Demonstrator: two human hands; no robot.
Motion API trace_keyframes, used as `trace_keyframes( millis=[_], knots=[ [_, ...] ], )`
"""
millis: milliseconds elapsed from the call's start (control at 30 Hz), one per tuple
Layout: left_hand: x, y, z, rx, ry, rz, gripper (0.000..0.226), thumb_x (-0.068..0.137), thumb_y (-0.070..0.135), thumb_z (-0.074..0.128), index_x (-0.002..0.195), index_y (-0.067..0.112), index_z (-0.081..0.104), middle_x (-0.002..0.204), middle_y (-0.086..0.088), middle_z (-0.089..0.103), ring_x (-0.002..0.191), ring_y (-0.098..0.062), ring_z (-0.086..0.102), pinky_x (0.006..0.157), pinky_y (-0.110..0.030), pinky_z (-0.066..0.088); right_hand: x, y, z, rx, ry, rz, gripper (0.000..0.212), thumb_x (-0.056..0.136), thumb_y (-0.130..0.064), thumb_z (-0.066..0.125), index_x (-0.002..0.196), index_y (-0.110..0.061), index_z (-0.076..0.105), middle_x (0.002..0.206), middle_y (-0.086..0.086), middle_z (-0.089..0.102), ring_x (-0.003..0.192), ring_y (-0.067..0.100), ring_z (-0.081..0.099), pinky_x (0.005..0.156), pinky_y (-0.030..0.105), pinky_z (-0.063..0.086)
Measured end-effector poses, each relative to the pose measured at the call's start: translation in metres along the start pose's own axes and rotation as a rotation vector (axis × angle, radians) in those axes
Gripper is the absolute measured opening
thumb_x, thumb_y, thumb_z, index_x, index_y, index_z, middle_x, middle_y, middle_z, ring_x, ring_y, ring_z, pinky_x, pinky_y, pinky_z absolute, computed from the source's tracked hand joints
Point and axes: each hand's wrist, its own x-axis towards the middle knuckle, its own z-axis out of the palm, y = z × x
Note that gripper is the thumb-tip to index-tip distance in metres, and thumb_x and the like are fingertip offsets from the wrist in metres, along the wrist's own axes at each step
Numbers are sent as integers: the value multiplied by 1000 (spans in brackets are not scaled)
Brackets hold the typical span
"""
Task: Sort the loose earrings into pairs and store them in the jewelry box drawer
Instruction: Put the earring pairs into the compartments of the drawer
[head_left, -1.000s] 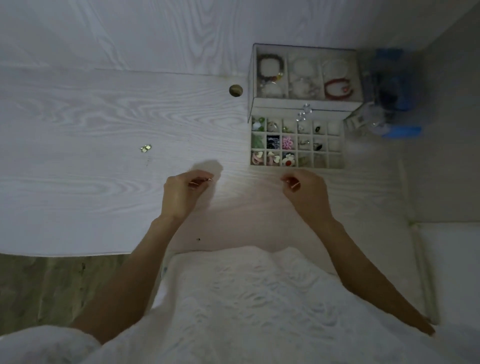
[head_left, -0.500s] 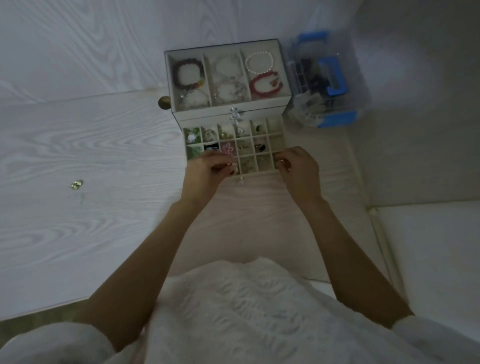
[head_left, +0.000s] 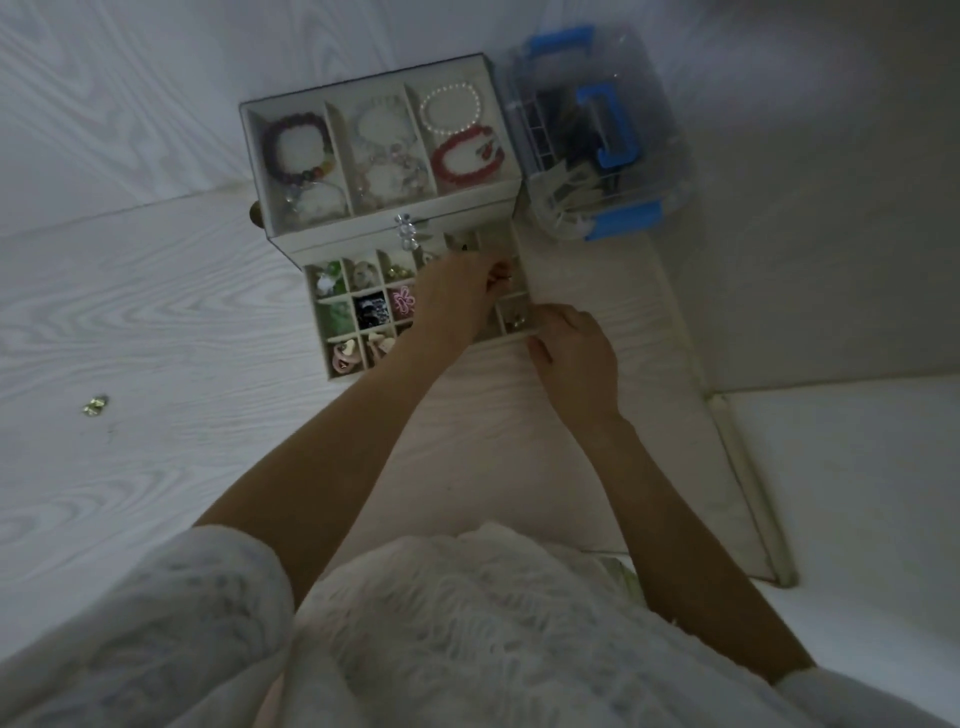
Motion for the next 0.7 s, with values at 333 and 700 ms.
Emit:
trace_keyframes(
  millis=[333, 700],
  knots=[
    [-2, -8, 4, -26, 16, 159, 22, 91, 24, 54, 106, 19, 69, 93, -10, 73, 83, -28, 67, 71, -40, 55, 1, -4, 0, -59, 11, 18, 23, 83, -7, 59, 104, -6, 65, 107, 13, 66, 92, 33, 58, 78, 34, 46],
    [-148, -113, -71, -38, 377, -85, 21, 87, 29, 55, 94, 19, 72, 78, 2, 71, 69, -16, 63, 58, -24, 47, -18, -59, 33, -163, -37, -262, 32, 88, -20, 40, 108, -8, 61, 109, 12, 63, 104, 34, 55, 92, 37, 35]
  ],
)
